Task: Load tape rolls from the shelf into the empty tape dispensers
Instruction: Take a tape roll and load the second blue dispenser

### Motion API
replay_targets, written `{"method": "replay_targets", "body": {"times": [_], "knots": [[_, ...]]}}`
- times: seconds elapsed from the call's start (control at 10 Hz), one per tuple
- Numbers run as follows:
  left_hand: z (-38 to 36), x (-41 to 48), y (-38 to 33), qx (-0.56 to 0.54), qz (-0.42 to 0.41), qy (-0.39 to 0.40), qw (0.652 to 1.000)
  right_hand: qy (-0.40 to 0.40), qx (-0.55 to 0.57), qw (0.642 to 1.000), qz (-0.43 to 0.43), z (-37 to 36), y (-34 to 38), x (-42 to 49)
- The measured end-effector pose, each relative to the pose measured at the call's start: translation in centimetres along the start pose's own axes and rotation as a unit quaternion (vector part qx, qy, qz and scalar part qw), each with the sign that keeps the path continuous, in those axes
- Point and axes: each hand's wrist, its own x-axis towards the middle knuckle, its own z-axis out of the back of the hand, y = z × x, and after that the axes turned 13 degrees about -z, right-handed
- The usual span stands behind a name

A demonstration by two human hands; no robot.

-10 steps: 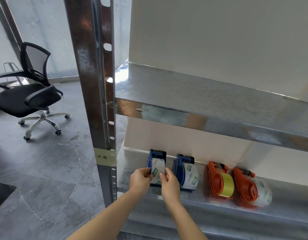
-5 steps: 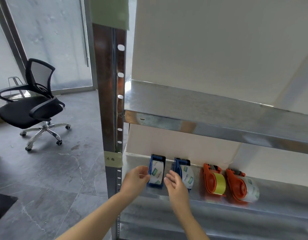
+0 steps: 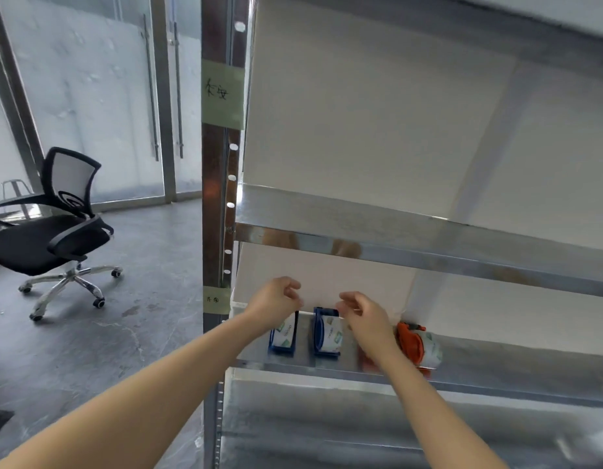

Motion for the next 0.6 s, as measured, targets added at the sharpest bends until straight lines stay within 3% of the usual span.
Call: {"method": "replay_targets", "body": {"times": [0.2,0.4,0.6], "knots": [[-0.4,-1.1,-5.8,0.039,-0.035,-0.011,0.999,0.005,-0.038,0.999,0.039,5.1,0.8,-1.6],[-2.7,-3.0,-11.2,0.064,-0.041,-0.029,0.997,0.021,-0.026,0.991,0.133,12.8,1.8,-4.9],[-5.9,-4.8,-15.8,0.061,-0.043,-0.055,0.996,-0.057,0.13,0.92,0.365,30.2,8.5,-9.2]]}}
